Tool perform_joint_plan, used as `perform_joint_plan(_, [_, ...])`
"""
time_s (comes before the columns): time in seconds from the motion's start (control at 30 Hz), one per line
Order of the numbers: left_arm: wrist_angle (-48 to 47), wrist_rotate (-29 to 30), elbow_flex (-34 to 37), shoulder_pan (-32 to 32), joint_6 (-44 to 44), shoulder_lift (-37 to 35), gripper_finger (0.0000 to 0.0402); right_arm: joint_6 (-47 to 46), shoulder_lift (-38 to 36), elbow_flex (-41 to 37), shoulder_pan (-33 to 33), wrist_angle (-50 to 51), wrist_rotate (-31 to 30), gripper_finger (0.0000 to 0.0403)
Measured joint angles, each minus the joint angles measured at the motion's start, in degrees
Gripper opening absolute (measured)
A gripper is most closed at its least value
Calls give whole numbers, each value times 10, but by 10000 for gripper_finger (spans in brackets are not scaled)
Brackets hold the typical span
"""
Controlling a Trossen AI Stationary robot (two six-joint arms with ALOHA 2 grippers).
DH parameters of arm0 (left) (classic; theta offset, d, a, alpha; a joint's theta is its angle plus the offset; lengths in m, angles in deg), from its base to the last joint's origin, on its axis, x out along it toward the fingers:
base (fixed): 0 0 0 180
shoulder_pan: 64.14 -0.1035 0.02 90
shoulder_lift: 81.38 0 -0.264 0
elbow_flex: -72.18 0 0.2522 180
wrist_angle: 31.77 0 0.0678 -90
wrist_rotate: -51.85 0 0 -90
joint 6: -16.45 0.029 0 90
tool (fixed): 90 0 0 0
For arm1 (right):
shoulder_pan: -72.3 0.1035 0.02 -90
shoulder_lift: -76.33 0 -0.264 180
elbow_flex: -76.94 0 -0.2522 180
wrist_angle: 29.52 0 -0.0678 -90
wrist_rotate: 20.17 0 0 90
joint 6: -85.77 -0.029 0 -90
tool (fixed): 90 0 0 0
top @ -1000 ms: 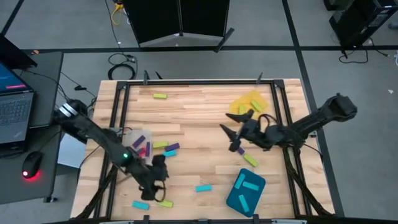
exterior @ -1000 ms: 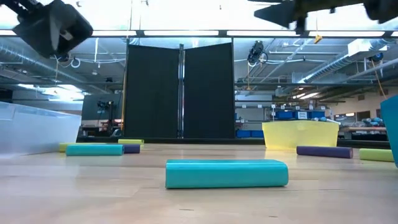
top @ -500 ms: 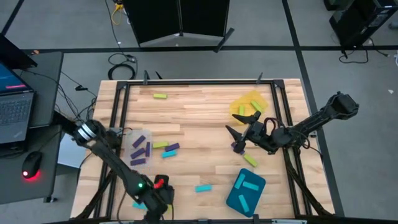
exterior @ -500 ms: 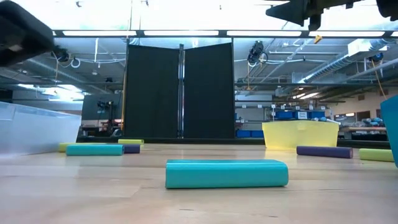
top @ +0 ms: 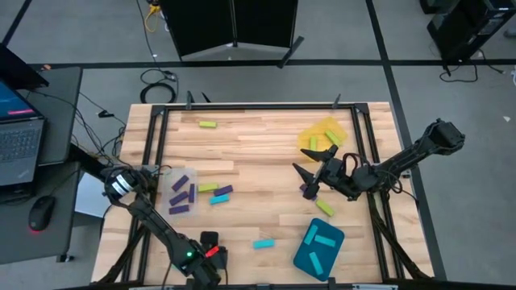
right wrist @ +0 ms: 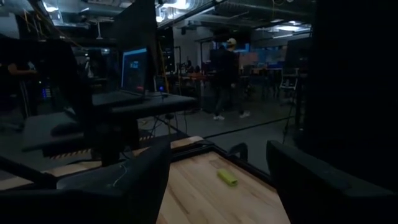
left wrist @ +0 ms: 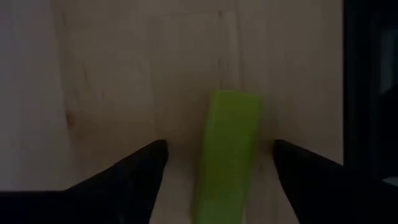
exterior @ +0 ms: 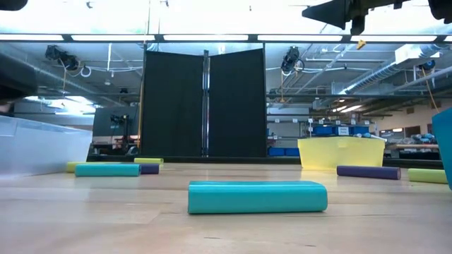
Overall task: Sort blocks
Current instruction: Put the green block into the yellow bin
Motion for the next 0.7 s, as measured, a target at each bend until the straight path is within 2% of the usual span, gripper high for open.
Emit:
perform_joint_plan(0.13, [-13,4,-1,-5,-4,9,239,0,0,0,8,0,0,274])
perform_joint_plan(0.33, [-22,16,0,-13,-16,10,108,3,0,0,16,-4,-14,274])
perform_joint_plan(0.57, [-22,36,0,-15,5,6,105,10,0,0,16,-9,-15,274])
perform_joint_plan(0.7, [-84,88,-35,-28,56,3,105,31,0,0,16,-37,-15,274])
